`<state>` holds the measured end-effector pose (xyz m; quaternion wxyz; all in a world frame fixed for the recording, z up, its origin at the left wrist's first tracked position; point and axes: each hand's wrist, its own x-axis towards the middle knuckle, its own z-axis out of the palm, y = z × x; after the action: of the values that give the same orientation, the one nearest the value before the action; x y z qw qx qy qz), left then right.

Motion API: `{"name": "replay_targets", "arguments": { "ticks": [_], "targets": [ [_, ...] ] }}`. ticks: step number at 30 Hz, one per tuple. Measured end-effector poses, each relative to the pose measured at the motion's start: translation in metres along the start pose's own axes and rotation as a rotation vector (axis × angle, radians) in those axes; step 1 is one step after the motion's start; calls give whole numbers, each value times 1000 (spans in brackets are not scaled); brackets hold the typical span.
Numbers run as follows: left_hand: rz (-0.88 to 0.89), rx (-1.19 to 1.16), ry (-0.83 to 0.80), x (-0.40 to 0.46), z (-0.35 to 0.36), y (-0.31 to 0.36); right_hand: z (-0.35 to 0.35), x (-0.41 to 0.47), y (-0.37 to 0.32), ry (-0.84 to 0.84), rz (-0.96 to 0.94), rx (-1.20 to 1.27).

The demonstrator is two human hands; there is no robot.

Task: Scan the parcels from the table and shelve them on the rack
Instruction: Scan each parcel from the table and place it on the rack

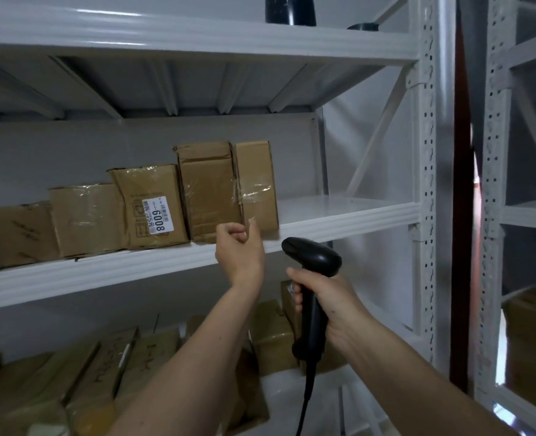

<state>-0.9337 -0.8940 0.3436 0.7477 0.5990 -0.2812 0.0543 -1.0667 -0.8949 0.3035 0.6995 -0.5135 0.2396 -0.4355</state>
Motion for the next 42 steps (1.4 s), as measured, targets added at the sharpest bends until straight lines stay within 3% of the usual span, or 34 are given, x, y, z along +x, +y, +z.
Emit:
{"name": "replay_targets", "arguments": {
  "ticks": [7,16,24,33,42],
  "targets": [
    [-215,56,-35,-16,-65,-58,15,-6,34,-125,83,5],
    [-603,227,87,-63,-202,-136,56,-23,117,-340,125,-42],
    [-658,331,298,-97,-344,-128,133,-82,175,-498,390,-13],
    [-635,371,485,-137,-477,-89,208,-160,220,-678,462,-89],
    [-618,380,596,-164,-627,-64,304,-251,254,-716,470,-154]
  ]
}}
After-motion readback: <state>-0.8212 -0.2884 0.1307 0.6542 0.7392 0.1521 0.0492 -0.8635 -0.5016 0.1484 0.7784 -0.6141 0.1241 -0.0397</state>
